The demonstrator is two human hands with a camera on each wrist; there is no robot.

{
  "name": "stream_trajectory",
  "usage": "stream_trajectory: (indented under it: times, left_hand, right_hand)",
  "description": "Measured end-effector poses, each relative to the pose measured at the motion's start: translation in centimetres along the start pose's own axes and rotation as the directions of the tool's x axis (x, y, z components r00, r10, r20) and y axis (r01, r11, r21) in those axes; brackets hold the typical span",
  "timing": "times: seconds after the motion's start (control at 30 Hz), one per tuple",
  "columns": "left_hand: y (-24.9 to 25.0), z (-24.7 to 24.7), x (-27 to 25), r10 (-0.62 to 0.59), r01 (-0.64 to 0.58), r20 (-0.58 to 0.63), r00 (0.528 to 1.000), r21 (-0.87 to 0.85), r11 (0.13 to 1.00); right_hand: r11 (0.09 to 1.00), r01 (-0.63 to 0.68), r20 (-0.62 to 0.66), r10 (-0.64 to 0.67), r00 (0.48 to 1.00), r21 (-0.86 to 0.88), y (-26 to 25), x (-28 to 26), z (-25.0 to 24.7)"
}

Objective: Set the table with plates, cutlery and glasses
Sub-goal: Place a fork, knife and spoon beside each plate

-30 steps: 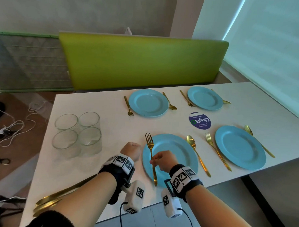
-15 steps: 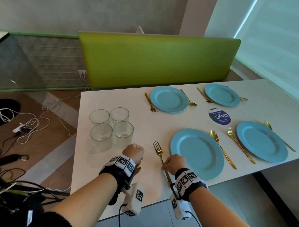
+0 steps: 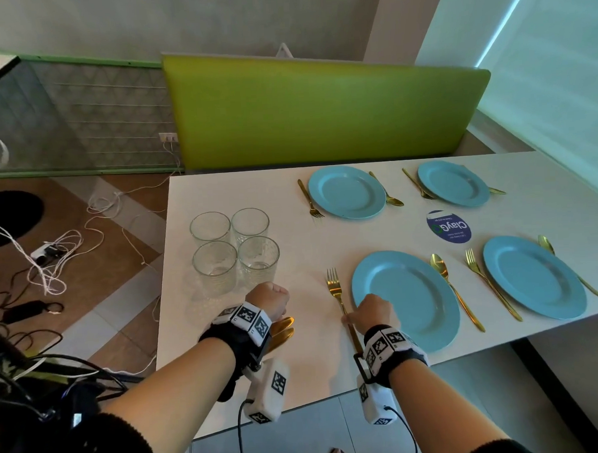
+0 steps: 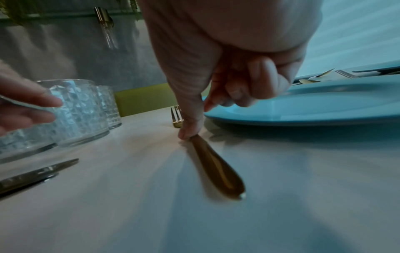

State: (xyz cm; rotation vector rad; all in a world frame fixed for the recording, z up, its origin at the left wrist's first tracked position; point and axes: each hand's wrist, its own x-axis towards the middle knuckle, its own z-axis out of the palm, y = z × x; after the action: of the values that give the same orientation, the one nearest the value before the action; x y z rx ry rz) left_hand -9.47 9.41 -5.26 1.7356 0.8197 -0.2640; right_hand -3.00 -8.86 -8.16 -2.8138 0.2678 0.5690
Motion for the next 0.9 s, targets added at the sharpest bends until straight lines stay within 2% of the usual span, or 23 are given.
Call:
stream_trajectory:
  times: [0.3, 0.43, 0.5, 0.57, 0.63, 0.77, 0.9]
  left_hand:
    - [-0.6, -0.6, 0.0, -0.007, 0.007, 0.002, 1.000, 0.061, 0.998]
    - [-1.1, -1.1, 0.0, 0.006, -0.003, -0.013, 1.000, 0.221, 0.975]
    - [-1.1, -1.7, -0.2, 0.022, -0.022, 0.006, 1.000, 0.416, 0.909]
    - [-1.4, -2.4, -0.7, 0.040, -0.038, 0.009, 0.999, 0.598, 0.801]
    - [-2.5, -3.2, -1.0, 0.003, -0.002, 0.000, 1.000, 0.707, 0.707]
    - [-5.5, -4.7, -2.1, -0.042, -0.039, 0.068, 0.997, 0.876, 0.481]
    - [-7.5, -5.7, -2.9, 0.034, -0.112, 0.108, 0.994, 0.901, 0.419]
  right_hand:
    - [1.000, -0.026, -0.018, 0.025, 1.000, -0.017, 1.4, 0.5, -0.6]
    - [1.000, -0.013, -0.018, 0.013, 1.000, -0.001, 1.6, 0.2, -0.8]
    - [1.000, 0.001, -0.027, -0.001, 1.000, 0.019, 1.5, -0.1, -0.8]
    - [0.999, 0.024, -0.028, -0.023, 0.999, 0.045, 1.2, -0.5, -1.1]
    - [0.997, 0.049, -0.011, -0.049, 0.999, 0.057, 0.7, -1.1, -1.4]
    - [0.991, 0.134, 0.026, -0.134, 0.991, 0.023, -0.5, -2.4, -1.0]
    - [0.986, 0.169, 0.060, -0.168, 0.984, -0.012, -1.2, -3.6, -0.4]
